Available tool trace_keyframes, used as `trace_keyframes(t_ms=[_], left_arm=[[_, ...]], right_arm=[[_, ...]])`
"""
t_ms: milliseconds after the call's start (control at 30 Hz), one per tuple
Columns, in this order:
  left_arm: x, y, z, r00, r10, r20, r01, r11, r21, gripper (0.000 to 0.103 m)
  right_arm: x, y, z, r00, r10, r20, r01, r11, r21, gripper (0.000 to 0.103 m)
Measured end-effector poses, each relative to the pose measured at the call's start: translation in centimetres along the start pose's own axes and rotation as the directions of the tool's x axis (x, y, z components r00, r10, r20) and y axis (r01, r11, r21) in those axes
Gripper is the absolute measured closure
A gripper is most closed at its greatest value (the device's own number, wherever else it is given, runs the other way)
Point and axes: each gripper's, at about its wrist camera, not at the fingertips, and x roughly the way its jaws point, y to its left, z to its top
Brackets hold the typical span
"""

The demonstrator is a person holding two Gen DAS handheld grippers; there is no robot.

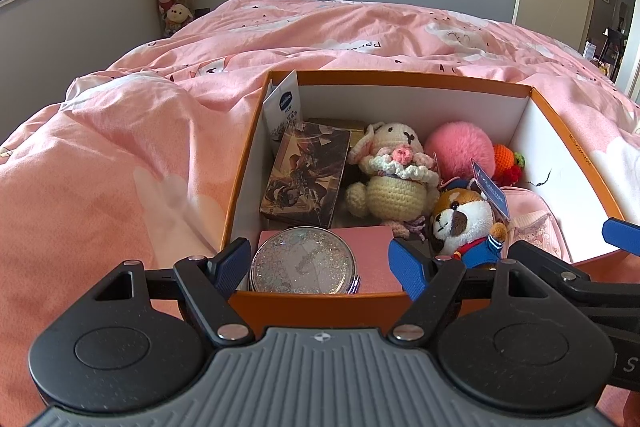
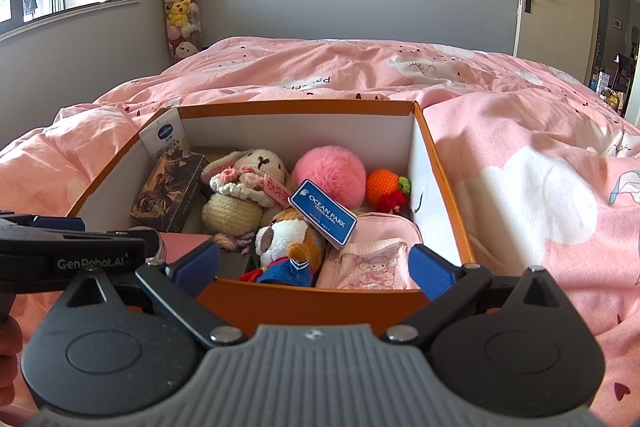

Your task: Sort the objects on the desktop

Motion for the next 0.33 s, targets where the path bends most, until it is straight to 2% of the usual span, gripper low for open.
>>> trace_keyframes(t_ms=[333], left_arm=[[0.01,-0.01,-0.03,1.0,0.0,0.001,0.0,1.0,-0.001,0.014]], right_arm=[[0.03,-0.08,-0.04,1.0,-0.003,-0.001,0.003,1.0,-0.003,0.002]])
